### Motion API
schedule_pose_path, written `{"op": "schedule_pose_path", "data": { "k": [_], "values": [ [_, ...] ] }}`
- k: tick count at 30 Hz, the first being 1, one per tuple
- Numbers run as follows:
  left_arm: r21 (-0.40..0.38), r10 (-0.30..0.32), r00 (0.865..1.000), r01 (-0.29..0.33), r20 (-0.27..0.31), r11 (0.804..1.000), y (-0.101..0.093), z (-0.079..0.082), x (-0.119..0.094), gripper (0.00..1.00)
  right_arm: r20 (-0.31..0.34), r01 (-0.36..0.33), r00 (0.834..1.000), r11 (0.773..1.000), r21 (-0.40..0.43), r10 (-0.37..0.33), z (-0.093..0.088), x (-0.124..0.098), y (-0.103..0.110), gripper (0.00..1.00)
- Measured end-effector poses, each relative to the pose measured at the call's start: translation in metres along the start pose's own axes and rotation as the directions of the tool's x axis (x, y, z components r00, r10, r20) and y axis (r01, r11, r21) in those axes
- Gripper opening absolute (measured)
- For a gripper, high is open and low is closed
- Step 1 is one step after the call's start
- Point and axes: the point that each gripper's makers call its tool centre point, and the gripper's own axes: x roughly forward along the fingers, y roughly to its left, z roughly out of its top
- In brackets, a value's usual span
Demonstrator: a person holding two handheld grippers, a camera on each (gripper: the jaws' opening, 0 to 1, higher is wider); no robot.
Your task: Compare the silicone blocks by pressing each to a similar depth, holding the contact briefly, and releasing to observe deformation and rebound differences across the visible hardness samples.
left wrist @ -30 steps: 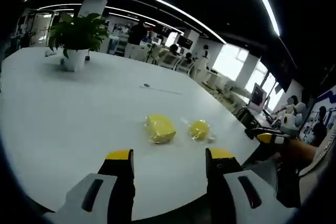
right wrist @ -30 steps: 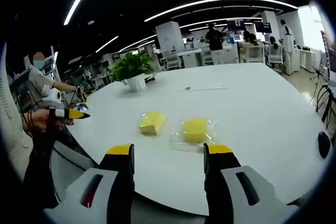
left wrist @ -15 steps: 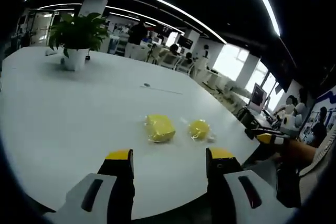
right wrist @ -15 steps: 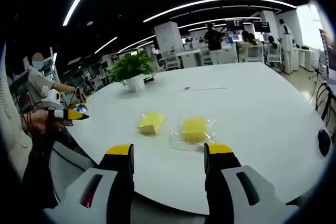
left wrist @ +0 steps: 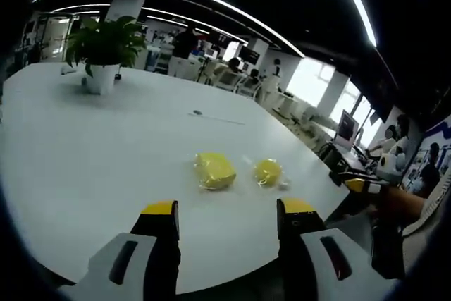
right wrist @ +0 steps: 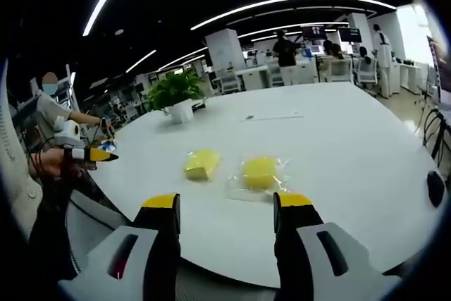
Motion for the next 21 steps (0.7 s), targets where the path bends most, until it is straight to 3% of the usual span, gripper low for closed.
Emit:
{"op": "schedule_pose_path", "data": {
  "k": [21],
  "values": [
    [-0.043, 0.004, 1.0, -0.005, -0.009, 0.999, 0.0043, -0.002, 0.0069, 0.55, -0.036, -0.006, 0.999, 1.0, 0.005, 0.007, -0.0032, 0.0039, -0.0012, 0.5]
  ]
}}
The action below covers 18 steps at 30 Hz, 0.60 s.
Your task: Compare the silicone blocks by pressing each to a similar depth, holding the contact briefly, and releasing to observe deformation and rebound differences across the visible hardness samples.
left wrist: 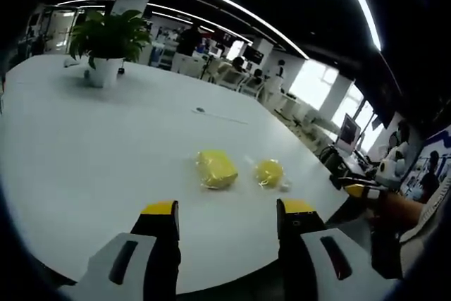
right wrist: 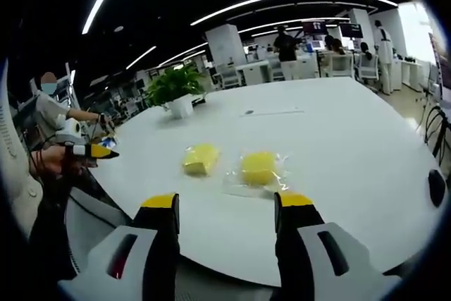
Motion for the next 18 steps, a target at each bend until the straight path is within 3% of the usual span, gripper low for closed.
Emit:
{"op": "schedule_pose_path", "data": {
  "k": [9, 18],
  "values": [
    [-0.112, -0.02, 1.0, 0.02, 0.002, 0.994, 0.009, 0.006, 0.021, 0.55, -0.022, 0.01, 1.0, 1.0, 0.004, -0.01, 0.001, 0.006, -0.009, 0.49],
    [-0.119, -0.024, 1.0, 0.023, -0.007, 0.993, 0.016, 0.012, 0.047, 0.56, -0.052, 0.01, 0.999, 1.0, 0.005, -0.009, 0.0, 0.019, -0.015, 0.49]
  ]
}}
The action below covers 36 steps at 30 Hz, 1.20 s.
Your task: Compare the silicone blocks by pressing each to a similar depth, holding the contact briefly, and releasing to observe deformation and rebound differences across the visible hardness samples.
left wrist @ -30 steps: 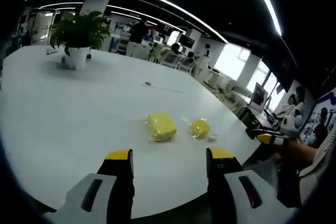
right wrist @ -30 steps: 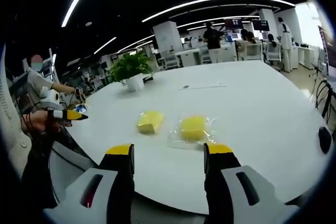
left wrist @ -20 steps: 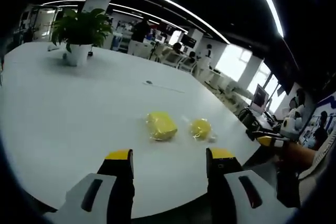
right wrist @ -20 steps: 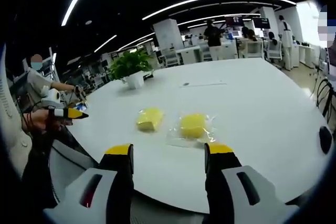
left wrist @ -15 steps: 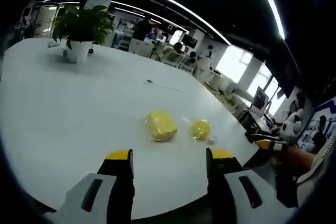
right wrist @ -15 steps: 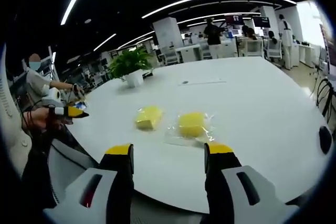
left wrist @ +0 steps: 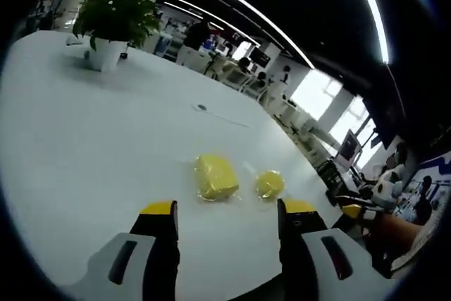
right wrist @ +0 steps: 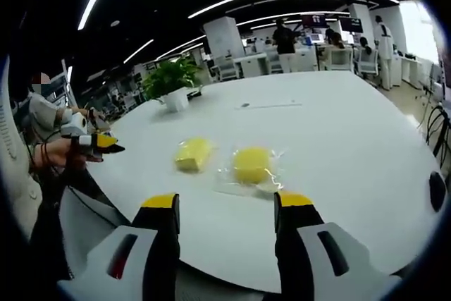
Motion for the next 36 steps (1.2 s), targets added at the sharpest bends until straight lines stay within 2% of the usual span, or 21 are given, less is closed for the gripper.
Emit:
{"op": "schedule_pose_path", "data": {
  "k": [8, 16, 23, 25, 29, 33, 36],
  "values": [
    [-0.014, -0.02, 1.0, 0.02, 0.001, 1.0, 0.001, 0.011, 0.025, 0.57, -0.022, 0.007, 1.0, 1.0, 0.007, -0.006, -0.002, 0.007, -0.006, 0.49],
    [-0.08, -0.024, 1.0, 0.024, 0.008, 0.996, 0.009, 0.016, 0.048, 0.57, -0.043, 0.013, 0.999, 1.0, 0.016, -0.013, -0.006, 0.01, -0.011, 0.49],
    [-0.193, -0.021, 0.999, 0.028, 0.039, 0.981, 0.028, 0.02, 0.062, 0.57, -0.065, 0.013, 0.998, 1.0, 0.018, -0.012, -0.009, 0.016, -0.013, 0.49],
    [-0.21, -0.02, 0.999, 0.029, 0.044, 0.977, 0.024, 0.02, 0.067, 0.57, -0.068, 0.013, 0.998, 1.0, 0.019, -0.012, -0.009, 0.017, -0.014, 0.49],
    [-0.242, -0.02, 0.999, 0.031, 0.048, 0.97, 0.034, 0.023, 0.079, 0.57, -0.082, 0.016, 0.997, 1.0, 0.019, -0.014, -0.011, 0.02, -0.017, 0.49],
    [-0.268, -0.024, 0.998, 0.038, 0.055, 0.963, 0.033, 0.024, 0.091, 0.57, -0.09, 0.018, 0.996, 1.0, 0.017, -0.017, -0.011, 0.022, -0.018, 0.49],
    [-0.289, -0.022, 0.998, 0.037, 0.054, 0.957, 0.039, 0.025, 0.103, 0.57, -0.099, 0.021, 0.995, 1.0, 0.014, -0.02, -0.012, 0.024, -0.02, 0.49]
  ]
}}
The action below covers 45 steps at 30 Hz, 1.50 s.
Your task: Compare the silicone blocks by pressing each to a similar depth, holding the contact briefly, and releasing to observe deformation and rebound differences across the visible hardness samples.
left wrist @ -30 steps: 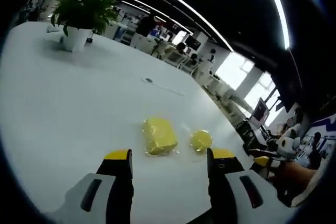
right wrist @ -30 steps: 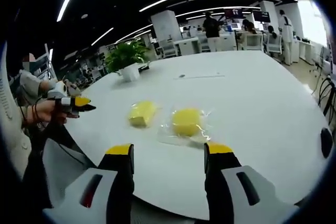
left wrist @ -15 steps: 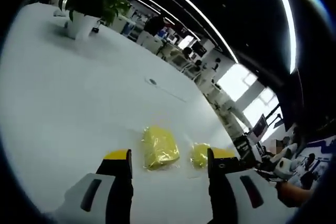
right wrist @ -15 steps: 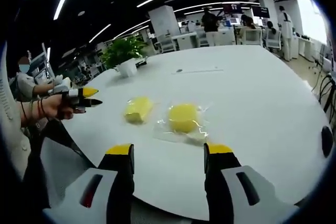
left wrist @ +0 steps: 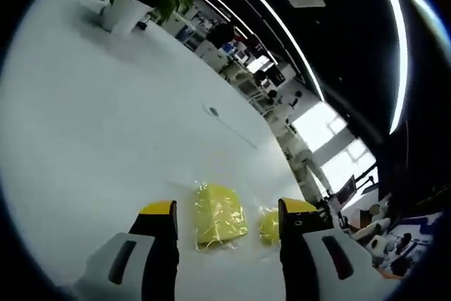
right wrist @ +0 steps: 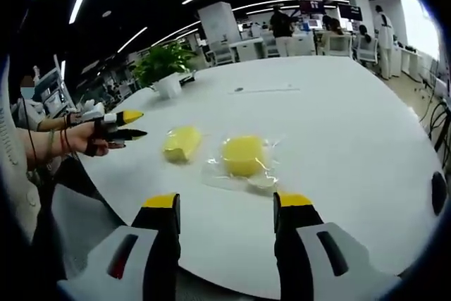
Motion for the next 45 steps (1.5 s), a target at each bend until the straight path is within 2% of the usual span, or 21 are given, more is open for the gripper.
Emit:
{"op": "schedule_pose_path", "data": {
  "k": [13, 19, 24, 32, 35, 39, 45],
  "values": [
    [-0.082, 0.013, 1.0, -0.014, -0.012, 0.997, 0.019, 0.0, 0.035, 0.57, -0.038, 0.023, 0.999, 1.0, -0.001, -0.023, -0.005, 0.0, -0.012, 0.48],
    [-0.089, 0.014, 1.0, -0.016, -0.026, 0.996, 0.017, -0.001, 0.048, 0.56, -0.046, 0.028, 0.999, 1.0, -0.004, -0.028, -0.004, 0.0, -0.016, 0.48],
    [-0.133, 0.003, 1.0, -0.004, -0.011, 0.991, 0.014, 0.001, 0.059, 0.55, -0.053, 0.037, 0.998, 0.999, -0.006, -0.037, -0.003, 0.001, -0.021, 0.48],
    [-0.148, 0.006, 0.999, -0.013, -0.043, 0.989, 0.017, -0.008, 0.076, 0.54, -0.057, 0.045, 0.997, 0.999, -0.003, -0.046, -0.004, 0.002, -0.027, 0.48],
    [-0.171, 0.005, 0.999, -0.013, -0.046, 0.985, 0.019, -0.011, 0.082, 0.53, -0.059, 0.047, 0.997, 0.999, 0.0, -0.047, -0.005, 0.002, -0.028, 0.48],
    [-0.182, 0.025, 0.999, -0.033, -0.044, 0.983, 0.026, -0.012, 0.085, 0.45, -0.066, 0.05, 0.997, 0.999, 0.001, -0.05, -0.008, 0.003, -0.03, 0.47],
    [-0.232, 0.021, 0.999, -0.027, -0.029, 0.972, 0.033, -0.012, 0.089, 0.34, -0.069, 0.056, 0.996, 0.998, 0.005, -0.056, -0.008, 0.003, -0.033, 0.47]
  ]
}}
